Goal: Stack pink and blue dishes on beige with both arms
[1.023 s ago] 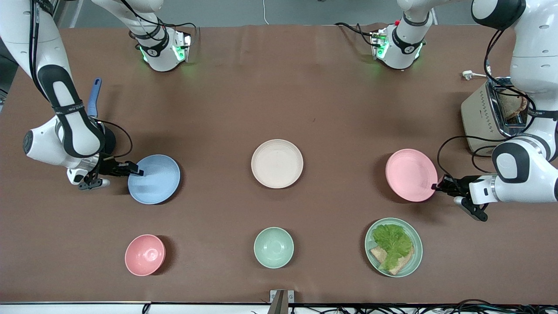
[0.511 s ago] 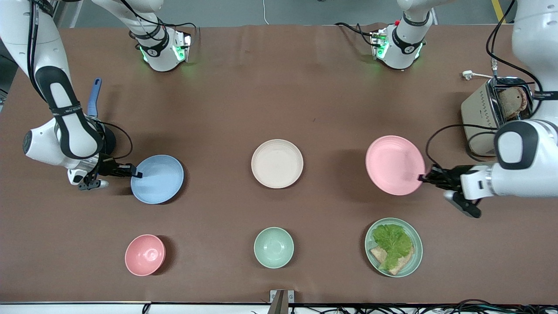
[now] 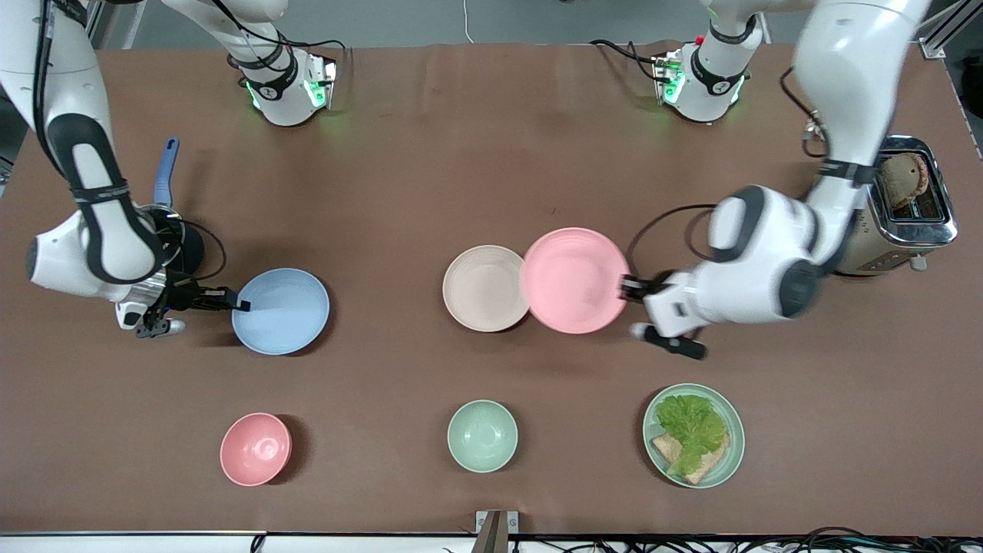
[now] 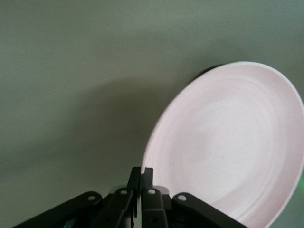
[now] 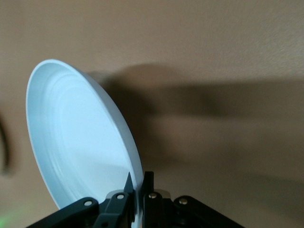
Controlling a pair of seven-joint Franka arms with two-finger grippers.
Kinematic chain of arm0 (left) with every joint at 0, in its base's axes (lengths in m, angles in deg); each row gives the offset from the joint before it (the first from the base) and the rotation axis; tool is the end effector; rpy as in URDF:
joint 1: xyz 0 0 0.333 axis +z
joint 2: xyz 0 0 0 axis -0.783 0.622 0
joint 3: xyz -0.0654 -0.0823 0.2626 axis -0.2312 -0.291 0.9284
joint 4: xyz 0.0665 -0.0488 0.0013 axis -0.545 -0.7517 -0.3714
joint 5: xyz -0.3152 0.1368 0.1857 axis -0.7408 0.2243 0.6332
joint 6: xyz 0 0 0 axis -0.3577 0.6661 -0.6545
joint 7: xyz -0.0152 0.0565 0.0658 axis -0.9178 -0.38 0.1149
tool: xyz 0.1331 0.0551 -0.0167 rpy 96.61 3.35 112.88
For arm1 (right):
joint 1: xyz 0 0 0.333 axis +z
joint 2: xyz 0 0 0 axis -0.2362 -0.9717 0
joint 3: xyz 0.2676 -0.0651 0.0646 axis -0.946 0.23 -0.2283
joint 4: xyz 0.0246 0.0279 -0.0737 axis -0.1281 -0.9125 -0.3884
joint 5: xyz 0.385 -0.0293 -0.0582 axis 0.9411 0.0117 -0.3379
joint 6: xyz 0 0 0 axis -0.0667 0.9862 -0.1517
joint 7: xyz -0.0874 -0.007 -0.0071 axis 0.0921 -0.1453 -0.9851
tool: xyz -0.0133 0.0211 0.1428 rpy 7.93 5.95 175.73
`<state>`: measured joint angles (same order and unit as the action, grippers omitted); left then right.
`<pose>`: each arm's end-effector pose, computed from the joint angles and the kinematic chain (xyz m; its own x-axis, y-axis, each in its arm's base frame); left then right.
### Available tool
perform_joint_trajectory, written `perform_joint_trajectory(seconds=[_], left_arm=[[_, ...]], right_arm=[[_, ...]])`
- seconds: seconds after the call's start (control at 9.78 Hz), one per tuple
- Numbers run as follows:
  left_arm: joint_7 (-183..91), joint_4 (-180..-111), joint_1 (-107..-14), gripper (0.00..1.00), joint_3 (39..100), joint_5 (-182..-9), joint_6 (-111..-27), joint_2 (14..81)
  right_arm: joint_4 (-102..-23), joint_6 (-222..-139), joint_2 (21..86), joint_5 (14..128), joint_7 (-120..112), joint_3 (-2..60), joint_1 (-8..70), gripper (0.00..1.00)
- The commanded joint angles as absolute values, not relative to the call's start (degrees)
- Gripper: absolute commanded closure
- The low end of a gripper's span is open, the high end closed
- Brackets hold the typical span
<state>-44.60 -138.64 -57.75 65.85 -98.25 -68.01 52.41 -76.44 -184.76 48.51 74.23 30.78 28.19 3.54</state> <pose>0.5773 -0.3068 0.2673 0.9577 -0.2392 -0.1599 -0.1743 -0.9245 0.3390 0.5526 -0.0921 0.1451 0.9968 -0.0096 -0.0793 -0.0529 -0.8235 -0.5648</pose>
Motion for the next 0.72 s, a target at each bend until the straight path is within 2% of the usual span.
perform_joint_trajectory(seconds=[0.0,0.1,0.31,0.61], left_arm=[[-32.44,-140.02,-63.9,1.0,66.39,-95.47,-76.55,55.73],[-27.94,-140.81,-66.02,1.0,66.39,-93.46,-80.76,57.05],[-23.43,-146.23,-67.87,1.0,66.39,-92.91,-92.88,58.55],[-22.1,-148.72,-69.73,1.0,66.74,-92.74,-95.82,59.26]], right_arm=[[-69.03,-172.49,49.47,73.64,23.48,30.53,3.12,1.0],[-67.08,-169.14,49.56,73.46,20.13,30.54,3.38,1.0],[-66.97,-168.49,51.83,73.46,12.49,30.19,6.0,1.0],[-69.51,-171.98,55.61,73.37,2.37,29.75,12.76,1.0]])
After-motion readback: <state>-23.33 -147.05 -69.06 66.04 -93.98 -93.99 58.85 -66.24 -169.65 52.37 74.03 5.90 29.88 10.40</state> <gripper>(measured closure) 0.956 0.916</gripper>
